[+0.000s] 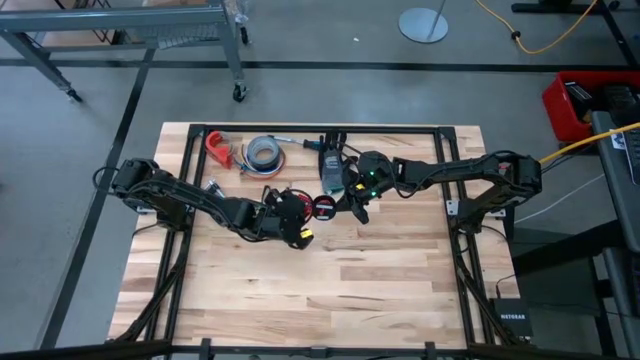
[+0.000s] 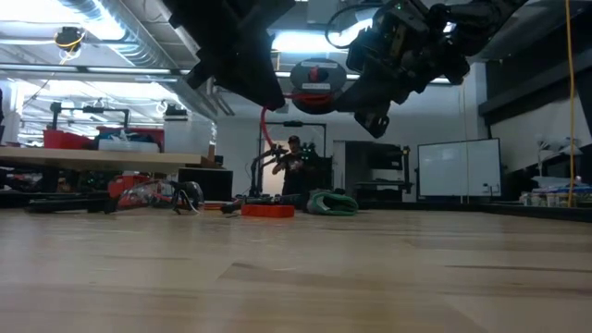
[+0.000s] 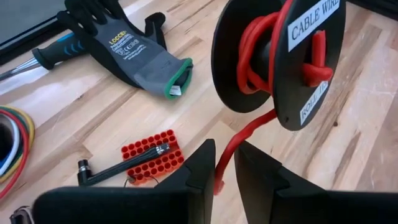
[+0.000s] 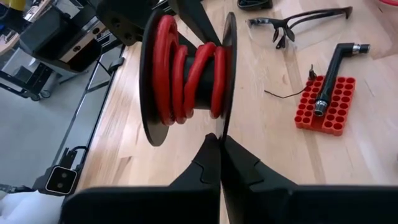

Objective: Coil cords
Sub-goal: Coil the orange wire into the black spool

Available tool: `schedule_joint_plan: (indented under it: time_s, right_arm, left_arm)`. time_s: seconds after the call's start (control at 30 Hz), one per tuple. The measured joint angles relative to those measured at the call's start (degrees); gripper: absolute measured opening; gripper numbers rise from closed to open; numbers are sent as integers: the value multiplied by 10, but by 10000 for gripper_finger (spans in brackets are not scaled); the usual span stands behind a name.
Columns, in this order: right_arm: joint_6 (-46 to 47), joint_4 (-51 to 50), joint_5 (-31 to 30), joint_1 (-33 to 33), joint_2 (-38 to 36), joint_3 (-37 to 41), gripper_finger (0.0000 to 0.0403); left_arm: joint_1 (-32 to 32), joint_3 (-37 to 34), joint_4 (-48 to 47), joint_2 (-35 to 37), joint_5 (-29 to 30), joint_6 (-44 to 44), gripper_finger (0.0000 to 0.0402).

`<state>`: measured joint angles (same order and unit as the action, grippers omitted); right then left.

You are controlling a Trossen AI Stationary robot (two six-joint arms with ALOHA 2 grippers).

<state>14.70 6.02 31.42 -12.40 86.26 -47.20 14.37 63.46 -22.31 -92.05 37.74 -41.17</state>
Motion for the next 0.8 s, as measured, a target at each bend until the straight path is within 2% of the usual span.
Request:
schedule_joint_plan:
  time_s: [0.37,0.8]
  right_arm:
    - [-27,-20,-3,0,0,0,1]
    - [-46,-19,-62,0,1,0,1]
  left_arm:
    - [11,0,-25,0,-76,-10,54]
    - [55,-2,-24,0,-79,-89,54]
